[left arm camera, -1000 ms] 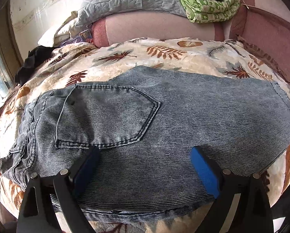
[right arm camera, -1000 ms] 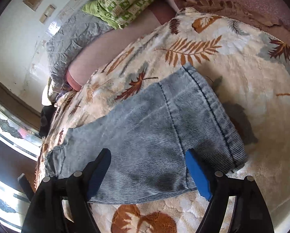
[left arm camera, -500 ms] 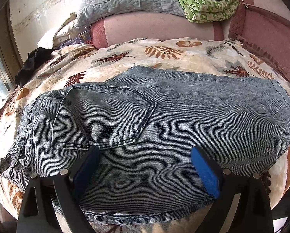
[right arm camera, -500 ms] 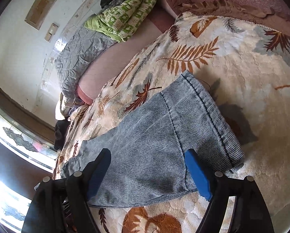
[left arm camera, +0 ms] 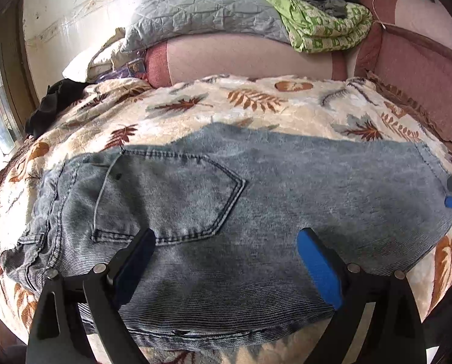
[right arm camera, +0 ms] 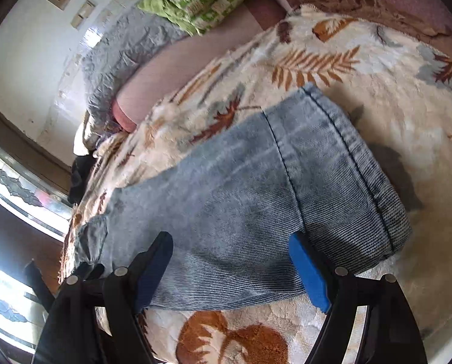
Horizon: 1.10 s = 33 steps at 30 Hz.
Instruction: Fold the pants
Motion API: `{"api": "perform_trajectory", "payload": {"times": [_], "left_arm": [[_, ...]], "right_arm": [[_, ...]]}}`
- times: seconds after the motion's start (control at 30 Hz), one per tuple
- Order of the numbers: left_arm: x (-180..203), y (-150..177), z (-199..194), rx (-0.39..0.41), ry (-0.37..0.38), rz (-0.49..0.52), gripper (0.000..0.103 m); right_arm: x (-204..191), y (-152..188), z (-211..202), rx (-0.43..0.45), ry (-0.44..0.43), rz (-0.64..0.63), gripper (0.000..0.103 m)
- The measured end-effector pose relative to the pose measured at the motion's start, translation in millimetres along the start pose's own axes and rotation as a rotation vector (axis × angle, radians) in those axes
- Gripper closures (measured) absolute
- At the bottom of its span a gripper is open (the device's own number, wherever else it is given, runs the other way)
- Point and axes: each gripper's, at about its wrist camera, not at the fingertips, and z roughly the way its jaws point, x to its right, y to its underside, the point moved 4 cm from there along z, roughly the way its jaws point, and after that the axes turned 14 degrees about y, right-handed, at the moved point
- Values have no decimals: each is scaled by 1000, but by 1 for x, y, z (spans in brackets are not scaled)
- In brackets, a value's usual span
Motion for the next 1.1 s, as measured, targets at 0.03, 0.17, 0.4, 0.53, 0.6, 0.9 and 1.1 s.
{"api": "perform_trajectory", "payload": {"times": [0.03, 0.17, 0.4, 0.53, 0.6, 0.9, 1.1], "left_arm": [[1, -3, -5, 23, 1, 2, 8], [-4, 5, 11, -75, 17, -23, 8], [3, -1, -9, 12, 3, 27, 8], [-14, -16, -33, 87, -38, -11, 8], [-31, -23, -44, 104, -52, -66, 8], [-123, -10, -48, 0, -165, -375, 8], [-132, 1, -37, -96, -120, -412, 8]], "right_arm": [[-2, -1, -4, 15, 4, -16, 22], [-6, 2, -17, 63, -31, -11, 22], [-17, 7, -18, 50, -21, -38, 22], [-22, 16, -7, 5, -12, -63, 21], [-19, 18, -1, -20, 4, -50, 21], [-38, 18, 4, -36, 26, -110, 21], [-58, -2, -2, -100, 55, -138, 21]]}}
